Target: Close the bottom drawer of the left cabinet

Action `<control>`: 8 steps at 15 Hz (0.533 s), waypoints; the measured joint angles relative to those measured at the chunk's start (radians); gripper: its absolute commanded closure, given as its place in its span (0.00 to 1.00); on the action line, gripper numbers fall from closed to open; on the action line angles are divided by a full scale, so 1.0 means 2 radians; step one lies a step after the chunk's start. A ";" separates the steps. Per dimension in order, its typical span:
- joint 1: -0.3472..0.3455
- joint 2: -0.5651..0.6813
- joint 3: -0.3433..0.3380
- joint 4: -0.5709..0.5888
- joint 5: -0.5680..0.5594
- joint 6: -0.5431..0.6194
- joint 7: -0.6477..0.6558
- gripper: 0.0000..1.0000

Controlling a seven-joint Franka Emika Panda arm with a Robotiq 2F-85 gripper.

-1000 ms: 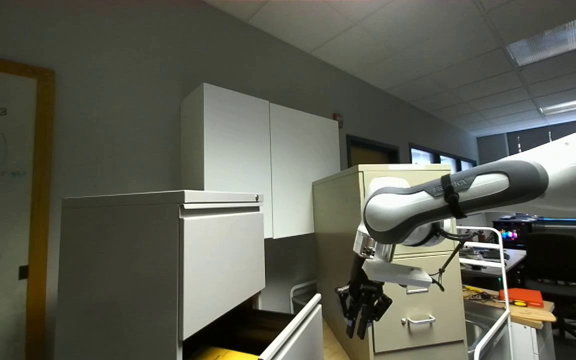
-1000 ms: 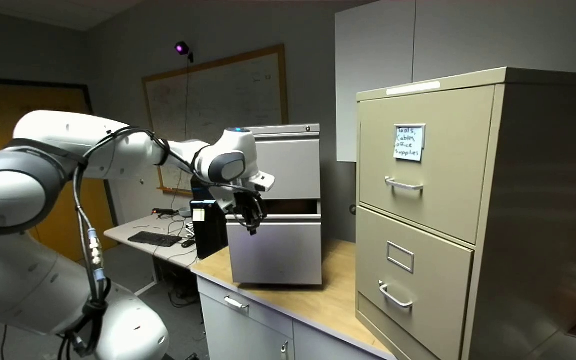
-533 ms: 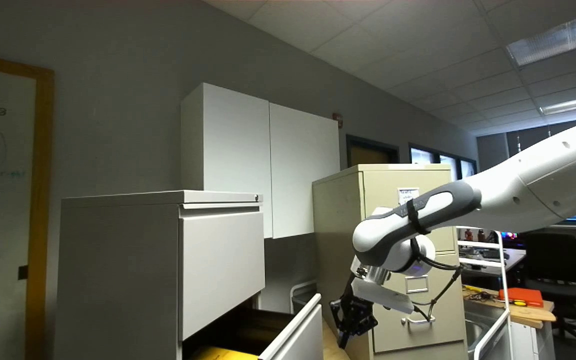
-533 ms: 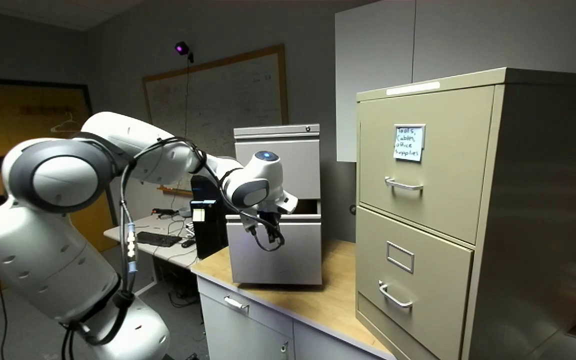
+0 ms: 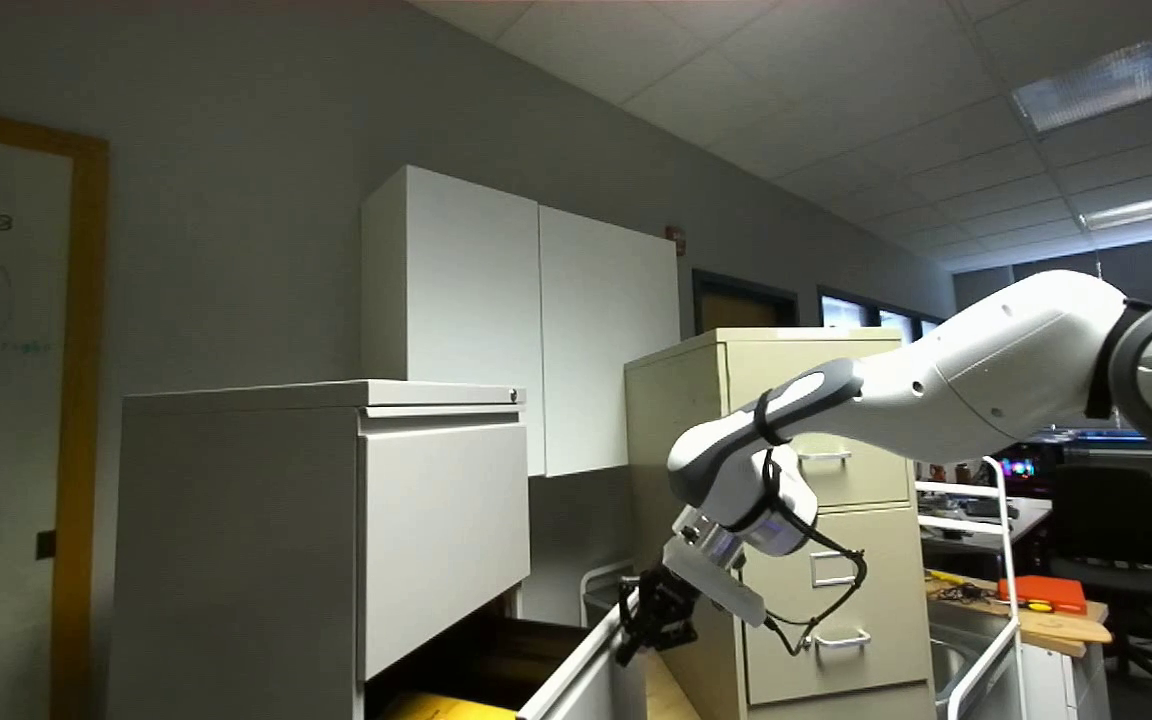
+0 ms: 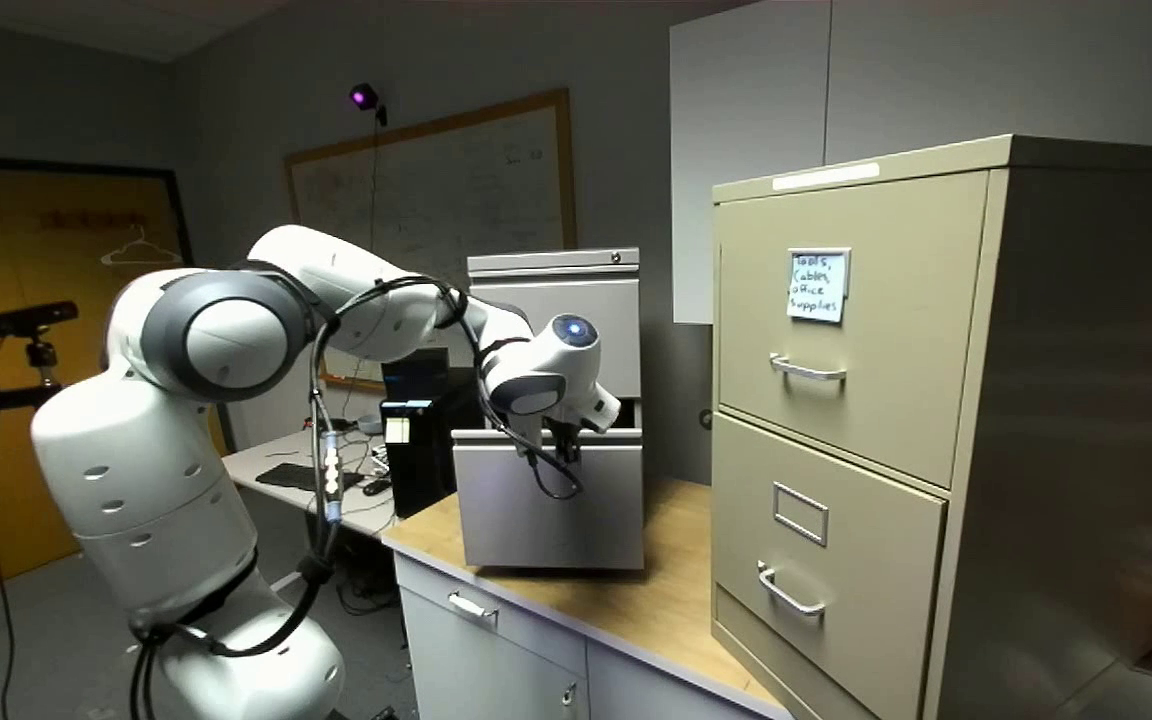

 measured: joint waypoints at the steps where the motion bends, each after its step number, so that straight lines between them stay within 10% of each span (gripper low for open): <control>1: 0.001 0.009 0.000 0.015 0.022 -0.002 -0.010 0.97; 8: -0.001 0.073 0.003 0.081 0.110 -0.035 -0.056 0.97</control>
